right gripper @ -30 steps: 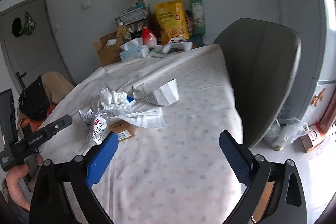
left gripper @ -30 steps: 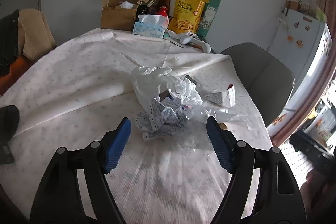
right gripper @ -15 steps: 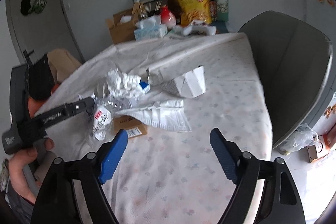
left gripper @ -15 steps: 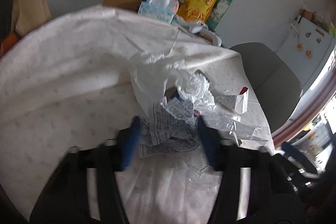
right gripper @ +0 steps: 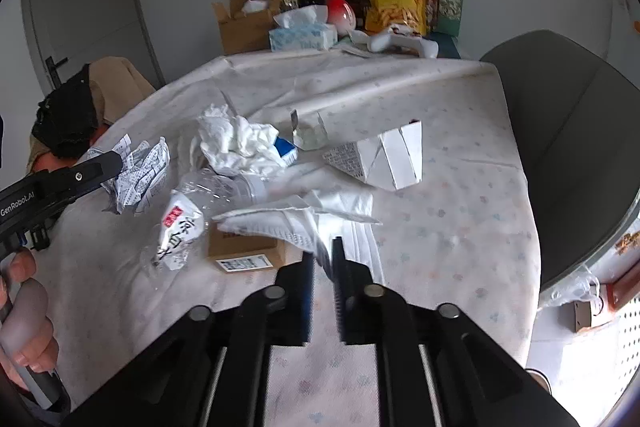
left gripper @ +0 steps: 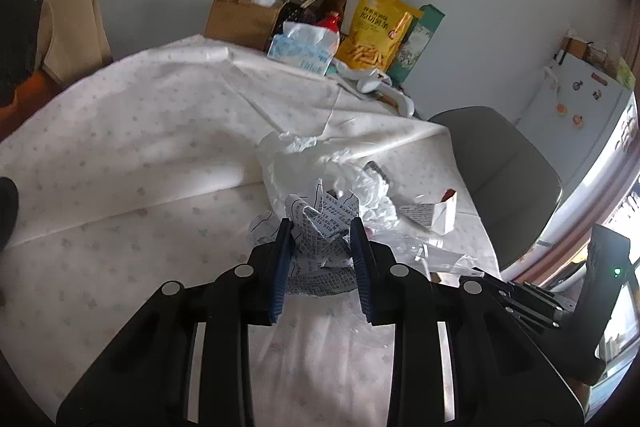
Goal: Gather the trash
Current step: 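Carry the crumpled paper in the left gripper over the round trash bin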
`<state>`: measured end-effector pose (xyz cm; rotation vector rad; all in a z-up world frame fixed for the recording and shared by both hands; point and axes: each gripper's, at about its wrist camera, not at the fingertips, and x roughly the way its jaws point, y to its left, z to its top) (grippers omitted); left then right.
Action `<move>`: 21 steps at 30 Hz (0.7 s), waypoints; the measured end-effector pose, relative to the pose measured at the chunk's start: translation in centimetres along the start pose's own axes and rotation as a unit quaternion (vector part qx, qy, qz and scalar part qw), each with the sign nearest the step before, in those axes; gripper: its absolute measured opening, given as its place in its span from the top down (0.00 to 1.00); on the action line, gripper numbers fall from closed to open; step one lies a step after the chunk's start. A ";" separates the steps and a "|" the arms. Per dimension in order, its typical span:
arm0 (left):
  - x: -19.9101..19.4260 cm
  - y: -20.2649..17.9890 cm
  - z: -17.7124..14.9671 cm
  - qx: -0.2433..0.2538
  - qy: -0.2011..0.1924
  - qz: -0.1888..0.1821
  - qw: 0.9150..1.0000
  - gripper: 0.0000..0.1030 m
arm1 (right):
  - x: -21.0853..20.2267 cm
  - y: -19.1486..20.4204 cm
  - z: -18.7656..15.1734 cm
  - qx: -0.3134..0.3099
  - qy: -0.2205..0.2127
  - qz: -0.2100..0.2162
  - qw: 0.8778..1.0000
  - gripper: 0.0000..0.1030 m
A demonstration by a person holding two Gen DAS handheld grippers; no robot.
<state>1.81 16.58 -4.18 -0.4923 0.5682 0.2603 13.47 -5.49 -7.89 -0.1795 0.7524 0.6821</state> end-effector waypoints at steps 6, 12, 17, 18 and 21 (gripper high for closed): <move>-1.1 -2.2 0.0 0.019 -0.009 -0.019 1.000 0.72 | -3.0 -1.1 -0.4 0.013 -0.031 0.009 0.999 0.98; -1.1 -5.9 -0.4 0.049 -0.009 -0.044 0.998 0.72 | -6.1 -3.0 -1.0 0.029 -0.054 -0.007 0.998 0.98; -0.4 -9.4 -1.0 0.072 -0.001 -0.069 0.995 0.72 | -8.4 -5.6 -2.0 0.053 -0.068 -0.025 0.996 0.98; -0.2 -10.3 -1.1 0.078 0.002 -0.074 0.994 0.72 | -8.7 -6.1 -2.2 0.058 -0.070 -0.029 0.995 0.98; 0.5 -12.3 -1.5 0.091 0.010 -0.089 0.992 0.72 | -9.9 -8.0 -3.0 0.072 -0.075 -0.043 0.994 0.98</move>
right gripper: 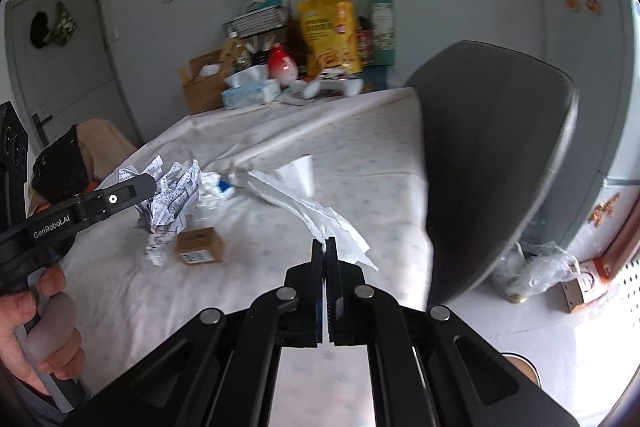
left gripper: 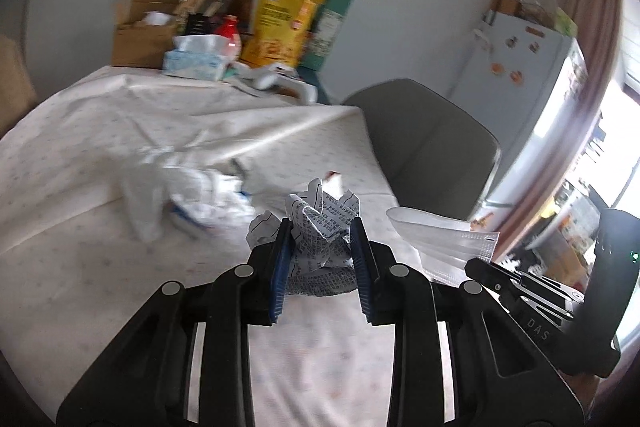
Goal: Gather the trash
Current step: 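Carry the crumpled paper in the left gripper over the round trash bin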
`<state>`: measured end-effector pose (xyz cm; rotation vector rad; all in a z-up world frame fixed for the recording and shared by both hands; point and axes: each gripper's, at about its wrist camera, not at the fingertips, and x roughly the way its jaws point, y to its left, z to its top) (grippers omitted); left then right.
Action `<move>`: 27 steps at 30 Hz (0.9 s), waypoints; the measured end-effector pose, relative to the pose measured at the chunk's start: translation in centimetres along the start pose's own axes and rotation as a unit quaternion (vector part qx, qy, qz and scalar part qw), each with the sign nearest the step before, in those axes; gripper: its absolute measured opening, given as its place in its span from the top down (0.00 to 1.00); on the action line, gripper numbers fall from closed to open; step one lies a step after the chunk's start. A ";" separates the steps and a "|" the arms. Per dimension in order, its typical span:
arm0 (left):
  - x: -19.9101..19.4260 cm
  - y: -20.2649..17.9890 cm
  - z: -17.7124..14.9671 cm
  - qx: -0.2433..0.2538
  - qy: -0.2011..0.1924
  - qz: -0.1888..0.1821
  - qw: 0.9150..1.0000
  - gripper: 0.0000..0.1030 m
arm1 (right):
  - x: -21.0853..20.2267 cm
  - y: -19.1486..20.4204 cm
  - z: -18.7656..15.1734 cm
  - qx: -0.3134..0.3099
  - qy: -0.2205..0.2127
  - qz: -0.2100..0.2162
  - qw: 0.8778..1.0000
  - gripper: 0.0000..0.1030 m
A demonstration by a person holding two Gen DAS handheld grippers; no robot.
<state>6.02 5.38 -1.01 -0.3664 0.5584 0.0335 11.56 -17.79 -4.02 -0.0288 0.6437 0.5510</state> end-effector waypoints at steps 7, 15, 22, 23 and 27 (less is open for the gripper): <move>3.0 -6.1 -0.4 0.042 0.022 -0.042 0.998 0.72 | -2.4 -5.6 -1.4 0.037 -0.009 -0.038 0.999 0.98; 6.3 -12.5 -1.9 0.084 0.056 -0.077 0.992 0.72 | -4.1 -11.7 -3.9 0.076 -0.005 -0.078 0.994 0.97; 9.6 -17.6 -4.0 0.118 0.091 -0.096 0.984 0.72 | -5.5 -17.1 -7.3 0.115 0.007 -0.112 0.987 0.97; 10.1 -18.2 -4.4 0.122 0.097 -0.099 0.983 0.72 | -5.6 -17.6 -7.7 0.119 0.009 -0.116 0.986 0.97; 12.0 -20.9 -6.0 0.138 0.119 -0.109 0.977 0.72 | -6.2 -20.4 -9.8 0.141 0.018 -0.134 0.981 0.97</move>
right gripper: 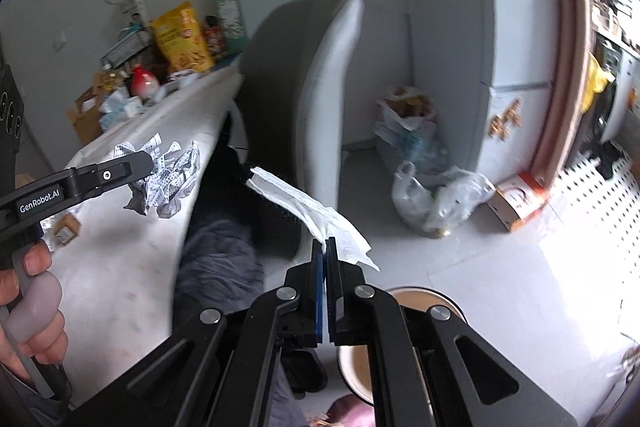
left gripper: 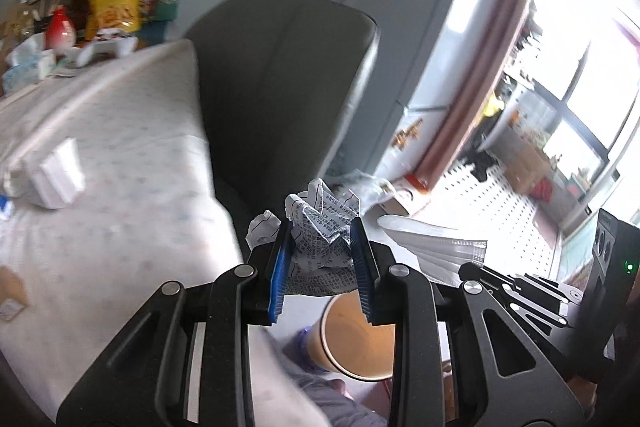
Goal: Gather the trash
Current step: 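Carry the crumpled paper in the left gripper over the round trash bin, then open the left gripper to drop the paper into the bin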
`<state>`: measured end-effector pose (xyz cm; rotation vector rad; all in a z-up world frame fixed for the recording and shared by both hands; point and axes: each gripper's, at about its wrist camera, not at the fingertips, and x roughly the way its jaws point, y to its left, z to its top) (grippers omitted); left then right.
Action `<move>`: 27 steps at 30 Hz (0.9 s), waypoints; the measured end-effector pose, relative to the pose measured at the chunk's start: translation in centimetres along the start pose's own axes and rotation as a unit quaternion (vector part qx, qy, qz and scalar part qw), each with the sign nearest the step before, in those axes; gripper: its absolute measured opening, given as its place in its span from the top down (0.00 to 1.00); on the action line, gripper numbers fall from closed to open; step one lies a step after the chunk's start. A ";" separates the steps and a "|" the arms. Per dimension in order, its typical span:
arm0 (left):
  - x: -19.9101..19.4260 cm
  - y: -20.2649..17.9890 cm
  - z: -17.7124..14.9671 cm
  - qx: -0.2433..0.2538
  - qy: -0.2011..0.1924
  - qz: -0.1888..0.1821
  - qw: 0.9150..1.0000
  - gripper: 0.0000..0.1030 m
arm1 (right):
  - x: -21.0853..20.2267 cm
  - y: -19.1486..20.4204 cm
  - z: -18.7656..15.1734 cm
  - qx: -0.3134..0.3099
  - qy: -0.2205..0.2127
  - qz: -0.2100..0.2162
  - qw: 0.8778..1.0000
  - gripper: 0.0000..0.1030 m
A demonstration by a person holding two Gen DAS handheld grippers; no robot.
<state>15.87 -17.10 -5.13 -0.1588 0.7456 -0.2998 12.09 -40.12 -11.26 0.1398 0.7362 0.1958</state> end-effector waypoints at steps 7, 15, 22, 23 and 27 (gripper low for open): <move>3.9 -3.1 -0.6 0.026 0.039 -0.010 0.999 0.72 | 2.3 -4.3 -2.4 0.034 0.030 -0.027 0.999 0.97; 6.9 -4.0 -1.3 0.036 0.069 -0.004 0.997 0.72 | 5.6 -7.6 -5.0 0.075 0.081 -0.033 0.993 0.93; 8.0 -5.4 -1.4 0.044 0.082 -0.014 0.996 0.72 | 3.8 -9.1 -5.2 0.088 0.059 -0.046 0.993 0.44; 8.0 -5.6 -1.4 0.046 0.083 -0.016 0.995 0.72 | 3.4 -9.4 -5.0 0.090 0.056 -0.050 0.993 0.44; 8.4 -7.0 -1.7 0.055 0.092 -0.029 0.994 0.72 | 1.7 -11.4 -4.3 0.108 0.041 -0.074 0.991 0.44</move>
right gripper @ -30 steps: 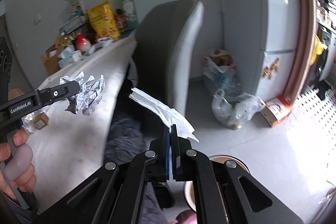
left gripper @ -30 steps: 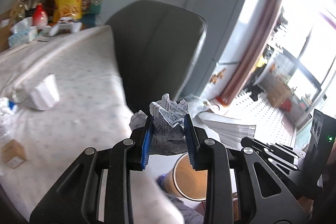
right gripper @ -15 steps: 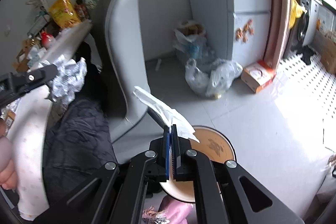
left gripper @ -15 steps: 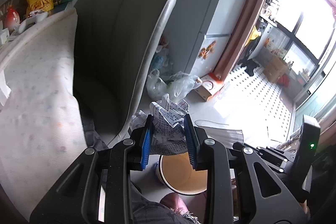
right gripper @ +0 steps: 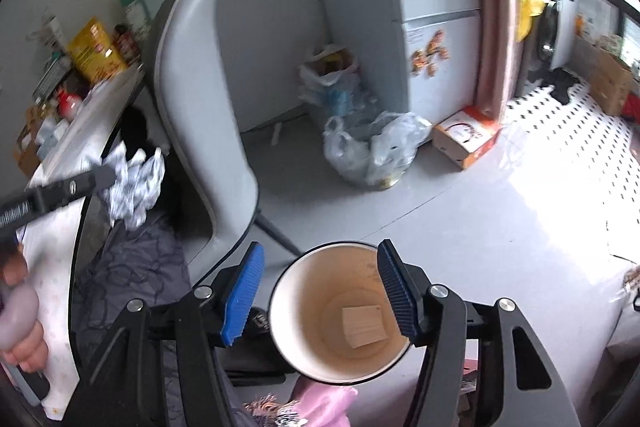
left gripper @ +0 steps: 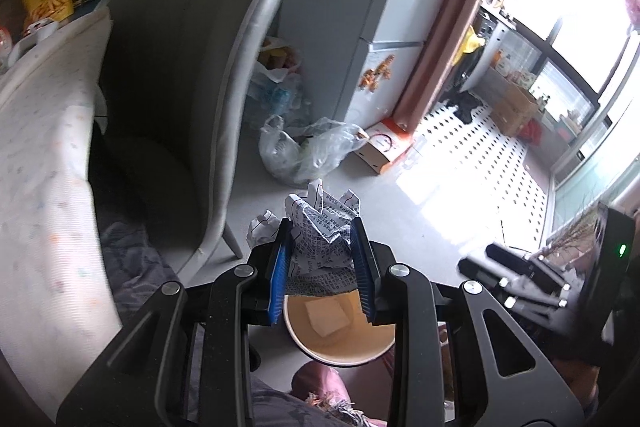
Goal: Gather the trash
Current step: 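Open the left gripper to drop the paper into the bin, then return the left gripper to the table and grasp the clear plastic bottle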
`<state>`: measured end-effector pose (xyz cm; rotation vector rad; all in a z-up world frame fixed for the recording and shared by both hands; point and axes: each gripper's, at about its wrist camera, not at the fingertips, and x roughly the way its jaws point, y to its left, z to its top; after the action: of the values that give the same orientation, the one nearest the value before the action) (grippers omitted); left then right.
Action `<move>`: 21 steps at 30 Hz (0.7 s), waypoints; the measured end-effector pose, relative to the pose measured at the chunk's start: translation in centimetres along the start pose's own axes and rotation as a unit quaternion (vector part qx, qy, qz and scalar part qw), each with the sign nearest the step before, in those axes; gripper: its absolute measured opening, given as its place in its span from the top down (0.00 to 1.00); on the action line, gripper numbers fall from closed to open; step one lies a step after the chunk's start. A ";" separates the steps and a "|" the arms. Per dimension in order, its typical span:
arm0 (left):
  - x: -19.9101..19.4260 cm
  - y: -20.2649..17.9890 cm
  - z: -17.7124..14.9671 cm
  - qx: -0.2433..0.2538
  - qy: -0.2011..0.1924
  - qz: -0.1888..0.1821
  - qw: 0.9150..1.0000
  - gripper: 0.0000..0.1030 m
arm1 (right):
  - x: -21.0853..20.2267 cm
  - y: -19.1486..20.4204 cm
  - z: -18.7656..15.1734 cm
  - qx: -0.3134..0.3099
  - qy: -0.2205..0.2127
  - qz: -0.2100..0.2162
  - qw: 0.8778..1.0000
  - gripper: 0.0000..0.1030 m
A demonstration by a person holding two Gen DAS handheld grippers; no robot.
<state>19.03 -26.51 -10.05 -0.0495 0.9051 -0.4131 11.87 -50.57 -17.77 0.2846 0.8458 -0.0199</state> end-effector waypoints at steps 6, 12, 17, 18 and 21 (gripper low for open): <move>1.2 -2.8 0.1 0.018 0.018 -0.029 0.999 0.64 | -3.0 -3.1 1.2 0.034 -0.033 -0.029 0.998 0.43; -0.4 -3.1 0.8 0.013 -0.014 -0.034 0.999 0.12 | -4.0 -4.4 1.8 0.057 -0.048 -0.032 0.997 0.42; -2.8 -0.7 1.4 -0.018 -0.029 -0.021 0.999 0.11 | -4.0 -3.8 1.8 0.056 -0.055 -0.028 0.997 0.19; -3.4 -0.4 1.5 -0.022 -0.034 -0.018 0.999 0.10 | -4.1 -3.4 1.8 0.056 -0.061 -0.031 0.996 0.17; -5.4 1.3 1.6 -0.039 -0.053 -0.001 0.998 0.08 | -4.4 -2.3 1.8 0.050 -0.075 -0.040 0.995 0.07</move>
<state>17.75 -23.49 -5.28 -0.1432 0.8172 -0.3728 9.94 -53.66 -13.91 0.3394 0.7084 -0.1564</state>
